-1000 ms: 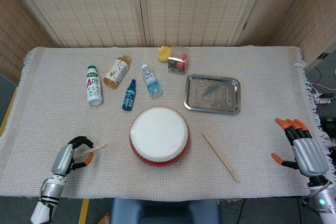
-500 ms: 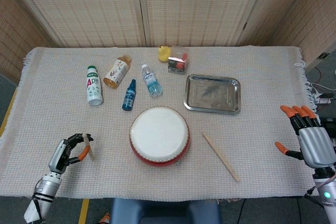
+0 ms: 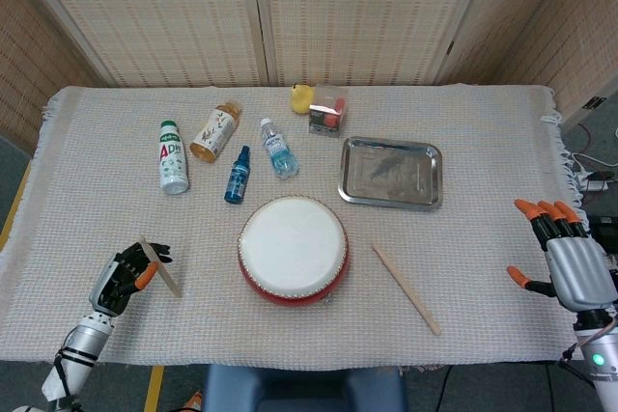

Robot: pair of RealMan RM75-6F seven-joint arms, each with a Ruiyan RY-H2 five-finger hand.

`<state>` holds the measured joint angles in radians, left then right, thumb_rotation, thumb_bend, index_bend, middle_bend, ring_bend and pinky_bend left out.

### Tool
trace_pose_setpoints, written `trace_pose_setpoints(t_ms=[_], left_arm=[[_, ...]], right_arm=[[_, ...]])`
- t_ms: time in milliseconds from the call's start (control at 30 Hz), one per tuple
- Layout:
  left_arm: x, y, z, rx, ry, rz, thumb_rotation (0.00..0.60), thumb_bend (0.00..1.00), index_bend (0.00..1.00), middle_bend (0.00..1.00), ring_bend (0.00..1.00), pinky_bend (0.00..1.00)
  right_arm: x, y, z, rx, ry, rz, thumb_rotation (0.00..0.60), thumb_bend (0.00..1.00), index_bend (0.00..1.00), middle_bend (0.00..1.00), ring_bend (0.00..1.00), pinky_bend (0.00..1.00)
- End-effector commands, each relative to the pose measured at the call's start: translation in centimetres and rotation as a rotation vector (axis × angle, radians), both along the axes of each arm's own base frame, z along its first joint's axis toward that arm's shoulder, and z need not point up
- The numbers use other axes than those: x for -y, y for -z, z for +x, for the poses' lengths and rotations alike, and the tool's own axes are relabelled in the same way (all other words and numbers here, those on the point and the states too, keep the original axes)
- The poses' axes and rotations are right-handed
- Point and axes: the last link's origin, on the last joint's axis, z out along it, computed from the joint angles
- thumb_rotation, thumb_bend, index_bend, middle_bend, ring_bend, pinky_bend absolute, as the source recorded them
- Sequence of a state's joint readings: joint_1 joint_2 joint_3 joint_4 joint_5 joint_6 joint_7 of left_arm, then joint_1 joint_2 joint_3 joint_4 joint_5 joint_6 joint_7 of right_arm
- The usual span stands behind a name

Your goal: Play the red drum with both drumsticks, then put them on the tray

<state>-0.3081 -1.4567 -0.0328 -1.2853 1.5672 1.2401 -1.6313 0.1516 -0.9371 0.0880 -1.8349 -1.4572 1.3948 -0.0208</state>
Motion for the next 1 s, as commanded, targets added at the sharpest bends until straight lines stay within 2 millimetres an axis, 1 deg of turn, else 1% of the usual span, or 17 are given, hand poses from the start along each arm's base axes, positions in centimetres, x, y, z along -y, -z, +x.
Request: trace_pose_setpoints(t_ms=[33,200,367,533,567,800,1000], left_arm=[[-0.3,0.4,-0.1,0.053,0.008,-0.026,0.600,0.42,0.42,0.40,0.27,0.34],[-0.5,0.6,-0.2,0.095,0.008,-0.037,0.600,0.42,0.35,0.39,0.30,0.39],[-0.5,0.6,-0.3,0.096,0.013,-0.027,0.600,0.42,0.34,0.41,0.34,0.42],[-0.2,0.7,-0.1,0.052,0.027,-0.011,0.600,0.42,0.36,0.46,0.42,0.47],[0.1,0.8,-0.4,0.043,0.021,-0.013,0.600,0.42,0.36,0.47,0.43,0.48],[0.7,1.3,-0.2,-0.004,0.034,-0.008,0.600,0.42,0.39,0.51,0.44,0.48],[0.7,1.6,0.1,-0.018,0.020,0.001,0.600,0.35,0.44,0.56,0.48,0.52]], right_arm=[[-0.1,0.1,-0.1,0.001,0.003,0.000,0.600,0.11,0.11,0.14,0.01,0.07],[-0.3,0.1,-0.1,0.001,-0.001,-0.002,0.600,0.11,0.11,0.14,0.01,0.07],[-0.4,0.1,-0.1,0.006,-0.005,-0.008,0.600,0.11,0.11,0.14,0.01,0.07],[-0.5,0.1,-0.1,0.009,-0.011,-0.012,0.600,0.11,0.11,0.14,0.01,0.07],[-0.5,0.1,-0.1,0.009,-0.011,-0.012,0.600,0.11,0.11,0.14,0.01,0.07],[-0.5,0.1,-0.1,0.012,-0.018,-0.015,0.600,0.11,0.11,0.14,0.01,0.07],[-0.5,0.1,-0.1,0.016,-0.017,-0.017,0.600,0.11,0.11,0.14,0.01,0.07]])
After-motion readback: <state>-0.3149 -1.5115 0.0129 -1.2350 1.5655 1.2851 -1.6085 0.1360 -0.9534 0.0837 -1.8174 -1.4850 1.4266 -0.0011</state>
